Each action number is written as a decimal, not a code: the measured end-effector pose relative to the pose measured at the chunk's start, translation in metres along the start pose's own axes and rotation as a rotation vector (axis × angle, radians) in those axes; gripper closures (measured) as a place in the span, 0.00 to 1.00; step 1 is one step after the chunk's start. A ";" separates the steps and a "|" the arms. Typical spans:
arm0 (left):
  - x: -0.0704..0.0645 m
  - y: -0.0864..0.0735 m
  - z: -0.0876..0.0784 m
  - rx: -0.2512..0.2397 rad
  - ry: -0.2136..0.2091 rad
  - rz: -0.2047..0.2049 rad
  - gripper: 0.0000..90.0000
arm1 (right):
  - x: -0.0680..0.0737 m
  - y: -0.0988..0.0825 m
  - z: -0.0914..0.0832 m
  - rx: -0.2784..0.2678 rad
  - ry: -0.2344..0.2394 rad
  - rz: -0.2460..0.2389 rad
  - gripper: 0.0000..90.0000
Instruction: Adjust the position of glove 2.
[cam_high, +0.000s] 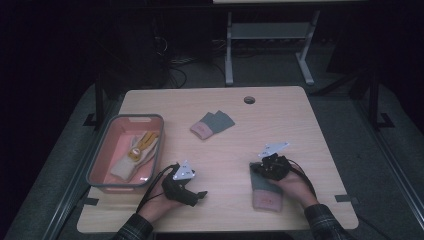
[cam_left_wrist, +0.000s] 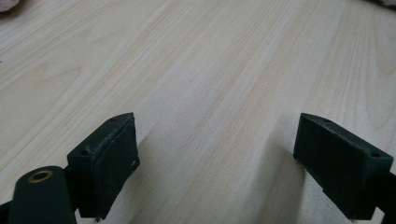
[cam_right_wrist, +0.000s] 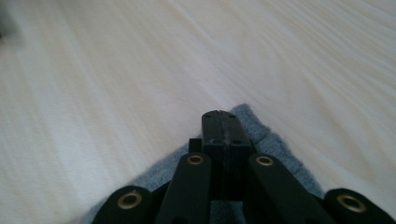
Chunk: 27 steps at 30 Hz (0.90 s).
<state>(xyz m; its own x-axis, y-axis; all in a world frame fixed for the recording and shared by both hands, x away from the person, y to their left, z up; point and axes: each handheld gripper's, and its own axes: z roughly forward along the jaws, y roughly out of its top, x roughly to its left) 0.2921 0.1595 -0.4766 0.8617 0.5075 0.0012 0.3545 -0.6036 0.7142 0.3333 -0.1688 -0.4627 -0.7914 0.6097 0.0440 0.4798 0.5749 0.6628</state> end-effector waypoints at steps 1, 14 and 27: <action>0.000 0.000 0.000 0.000 0.000 0.001 0.14 | 0.003 0.001 0.001 0.001 0.005 -0.010 1.00; -0.001 0.000 0.001 -0.005 0.005 -0.006 0.14 | -0.040 -0.020 -0.037 -0.122 -0.121 0.117 0.64; -0.001 0.000 0.001 -0.008 0.007 -0.009 0.14 | -0.086 -0.057 -0.040 -0.115 -0.227 0.272 0.24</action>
<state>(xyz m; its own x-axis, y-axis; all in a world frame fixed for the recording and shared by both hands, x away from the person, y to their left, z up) 0.2918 0.1580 -0.4772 0.8558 0.5173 -0.0009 0.3596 -0.5936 0.7199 0.3585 -0.2754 -0.4749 -0.5301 0.8449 0.0720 0.6054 0.3176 0.7298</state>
